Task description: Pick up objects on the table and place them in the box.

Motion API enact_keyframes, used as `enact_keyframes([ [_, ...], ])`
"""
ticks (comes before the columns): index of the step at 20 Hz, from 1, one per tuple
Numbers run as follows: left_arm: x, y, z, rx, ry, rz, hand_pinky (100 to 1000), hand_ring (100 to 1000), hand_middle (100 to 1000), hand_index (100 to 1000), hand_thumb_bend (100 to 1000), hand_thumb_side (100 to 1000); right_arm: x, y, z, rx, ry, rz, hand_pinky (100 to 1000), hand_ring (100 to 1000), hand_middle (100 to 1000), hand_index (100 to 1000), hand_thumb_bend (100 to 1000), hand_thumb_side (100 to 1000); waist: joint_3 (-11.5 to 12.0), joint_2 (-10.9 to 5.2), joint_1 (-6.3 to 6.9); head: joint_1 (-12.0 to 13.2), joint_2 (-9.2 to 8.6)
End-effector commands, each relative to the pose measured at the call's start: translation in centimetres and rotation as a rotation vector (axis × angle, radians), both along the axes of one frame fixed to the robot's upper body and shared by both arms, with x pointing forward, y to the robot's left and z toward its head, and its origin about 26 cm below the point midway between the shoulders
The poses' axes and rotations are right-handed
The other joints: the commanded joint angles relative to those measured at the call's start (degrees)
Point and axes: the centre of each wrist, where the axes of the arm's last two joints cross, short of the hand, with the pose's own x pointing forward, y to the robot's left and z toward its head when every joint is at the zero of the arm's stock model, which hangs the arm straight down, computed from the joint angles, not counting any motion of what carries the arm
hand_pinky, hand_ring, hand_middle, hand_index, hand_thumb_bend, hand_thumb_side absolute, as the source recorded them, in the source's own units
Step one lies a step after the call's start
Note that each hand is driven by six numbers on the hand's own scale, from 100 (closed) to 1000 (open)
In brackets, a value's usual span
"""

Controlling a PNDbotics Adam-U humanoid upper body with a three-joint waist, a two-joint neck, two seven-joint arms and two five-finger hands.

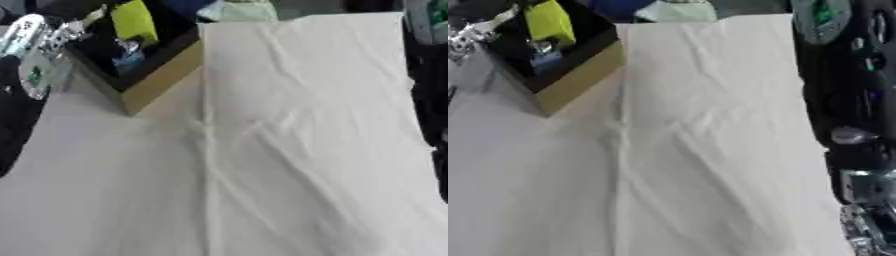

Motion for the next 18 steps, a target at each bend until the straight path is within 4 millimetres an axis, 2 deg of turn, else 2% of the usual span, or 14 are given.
enact_keyframes([
  [1, -0.3, 0.8, 1.9, -0.004, -0.044, 0.025, 800, 870, 846, 915, 427, 935, -0.7, -0.3, 1.3, 0.008, -0.045, -0.003, 873, 906, 716, 873, 100, 1000, 0.0, -1.66, 0.1, 0.2, 0.09],
  [8, -0.7, 0.5, 2.8, -0.04, -0.065, -0.019, 784, 863, 849, 918, 380, 946, -0.7, -0.4, 1.1, 0.013, -0.045, -0.009, 873, 906, 716, 872, 100, 1000, 0.2, -2.05, 0.28, 0.1, 0.34],
  [11, -1.0, 0.3, 3.3, -0.056, -0.081, -0.037, 773, 853, 835, 907, 309, 939, -0.7, -0.4, 1.0, 0.012, -0.043, -0.008, 874, 907, 716, 872, 100, 1000, 0.4, -2.19, 0.37, 0.0, 0.46],
  [13, -1.3, 0.1, 3.7, -0.072, -0.096, -0.059, 765, 846, 825, 898, 205, 930, -0.7, -0.4, 0.9, 0.012, -0.045, -0.009, 873, 907, 717, 872, 100, 1000, 0.5, -2.31, 0.4, -0.2, 0.74],
  [14, -1.6, 0.0, 4.1, -0.087, -0.104, -0.074, 757, 836, 816, 890, 123, 930, -0.7, -0.4, 0.9, 0.011, -0.046, -0.009, 874, 907, 717, 872, 100, 1000, 0.6, -2.38, 0.42, -0.3, 0.91],
  [16, -2.5, -0.3, 5.0, -0.126, -0.128, -0.126, 750, 827, 806, 881, 100, 949, -0.8, -0.5, 0.9, 0.005, -0.049, -0.009, 874, 907, 718, 872, 100, 1000, 0.8, -2.54, 0.43, -0.7, 1.27],
  [18, -4.1, -0.6, 6.0, -0.183, -0.159, -0.214, 738, 814, 801, 873, 100, 891, -0.9, -0.5, 0.9, -0.001, -0.052, -0.011, 874, 907, 719, 872, 100, 1000, 1.1, -2.69, 0.46, -0.9, 1.58],
])
